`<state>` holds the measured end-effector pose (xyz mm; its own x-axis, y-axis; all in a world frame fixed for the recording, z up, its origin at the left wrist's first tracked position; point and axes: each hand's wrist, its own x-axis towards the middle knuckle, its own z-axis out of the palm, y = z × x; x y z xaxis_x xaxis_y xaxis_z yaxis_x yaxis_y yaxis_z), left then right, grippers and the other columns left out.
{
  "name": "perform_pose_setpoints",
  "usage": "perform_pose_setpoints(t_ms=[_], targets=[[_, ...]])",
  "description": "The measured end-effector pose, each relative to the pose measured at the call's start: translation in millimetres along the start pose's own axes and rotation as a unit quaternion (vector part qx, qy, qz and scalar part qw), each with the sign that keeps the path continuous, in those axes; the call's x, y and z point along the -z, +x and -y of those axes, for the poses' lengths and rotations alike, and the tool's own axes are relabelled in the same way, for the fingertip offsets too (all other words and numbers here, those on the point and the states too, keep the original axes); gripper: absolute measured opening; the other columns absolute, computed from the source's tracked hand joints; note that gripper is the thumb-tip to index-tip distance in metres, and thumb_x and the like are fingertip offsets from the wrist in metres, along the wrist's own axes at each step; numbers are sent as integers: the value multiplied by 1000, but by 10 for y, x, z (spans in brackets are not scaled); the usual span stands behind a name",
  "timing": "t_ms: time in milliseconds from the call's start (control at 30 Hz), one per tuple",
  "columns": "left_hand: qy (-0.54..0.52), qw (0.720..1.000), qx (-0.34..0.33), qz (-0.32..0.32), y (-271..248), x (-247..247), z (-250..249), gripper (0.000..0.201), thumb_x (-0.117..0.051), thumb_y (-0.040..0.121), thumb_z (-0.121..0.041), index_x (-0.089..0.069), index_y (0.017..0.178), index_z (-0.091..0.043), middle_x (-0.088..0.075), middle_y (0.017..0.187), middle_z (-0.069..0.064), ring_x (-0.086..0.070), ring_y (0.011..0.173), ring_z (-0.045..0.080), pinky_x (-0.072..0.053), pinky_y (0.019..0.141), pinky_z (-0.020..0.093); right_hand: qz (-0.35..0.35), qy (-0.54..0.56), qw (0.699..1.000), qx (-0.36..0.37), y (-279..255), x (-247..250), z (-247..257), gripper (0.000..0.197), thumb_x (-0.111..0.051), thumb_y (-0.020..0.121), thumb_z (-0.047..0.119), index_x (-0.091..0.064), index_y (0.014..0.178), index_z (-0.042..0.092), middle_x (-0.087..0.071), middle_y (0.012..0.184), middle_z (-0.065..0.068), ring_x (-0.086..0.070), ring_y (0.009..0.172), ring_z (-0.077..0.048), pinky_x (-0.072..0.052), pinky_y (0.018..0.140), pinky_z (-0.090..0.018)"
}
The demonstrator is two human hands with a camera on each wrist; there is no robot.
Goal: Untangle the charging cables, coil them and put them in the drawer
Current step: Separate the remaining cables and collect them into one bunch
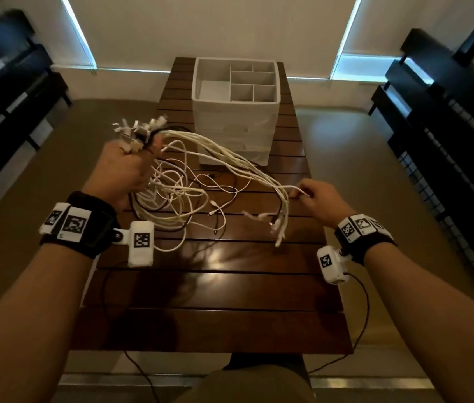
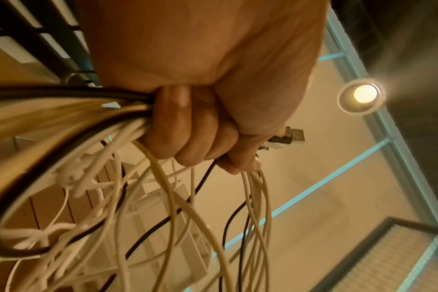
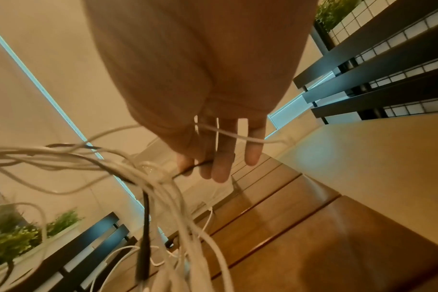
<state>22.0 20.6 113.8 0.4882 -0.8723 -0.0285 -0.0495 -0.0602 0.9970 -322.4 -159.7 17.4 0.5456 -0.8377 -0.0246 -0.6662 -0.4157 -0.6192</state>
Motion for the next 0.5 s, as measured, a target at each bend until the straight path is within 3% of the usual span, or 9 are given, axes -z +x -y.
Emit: perform_pose_setpoints(t_ms=[67,133,200,267,333,500], targets=[[52,998,-6,17,-27,-110,-34,46,-66,103,-25,-62,58,-21,-35,45,-11,-26,34,4,-19,36,17,52,17,998,4,5,37,121,8,-72,95,21,-72,103,22,-67,110,3,-63,99,-10,-50,88,-29],[111,992,-21,50,-68,-267,-60,47,-66,103,-27,-66,56,-26,-39,45,-11,-29,36,4,-24,37,19,112,38,992,33,60,70,394,34,-77,92,35,-67,123,25,-61,124,5,-60,104,-3,-48,86,-20],[126,989,-26,74,-91,-407,-76,48,-66,104,-26,-66,56,-28,-41,45,-12,-31,38,5,-26,39,20,125,61,987,81,110,70,705,45,-77,90,39,-63,132,28,-59,129,7,-61,109,-2,-49,89,-17],[101,991,-28,83,-91,-476,-103,42,-65,104,-25,-67,62,-26,-41,46,-13,-31,38,4,-26,39,19,106,56,984,134,144,-35,920,33,-74,93,32,-65,124,24,-67,119,3,-66,106,-10,-55,92,-26],[96,991,-36,89,-77,-482,-153,32,-65,104,-24,-68,72,-22,-42,47,-13,-33,38,3,-27,39,18,85,27,985,149,150,-171,985,15,-65,96,21,-67,110,18,-72,101,-3,-68,92,-20,-57,87,-41],[44,997,-27,53,-58,-178,-192,23,-65,104,-23,-62,86,-9,-37,47,-10,-29,35,3,-23,36,16,59,-31,994,81,178,-123,645,11,-54,99,13,-60,108,14,-68,95,-6,-64,86,-29,-51,79,-41]])
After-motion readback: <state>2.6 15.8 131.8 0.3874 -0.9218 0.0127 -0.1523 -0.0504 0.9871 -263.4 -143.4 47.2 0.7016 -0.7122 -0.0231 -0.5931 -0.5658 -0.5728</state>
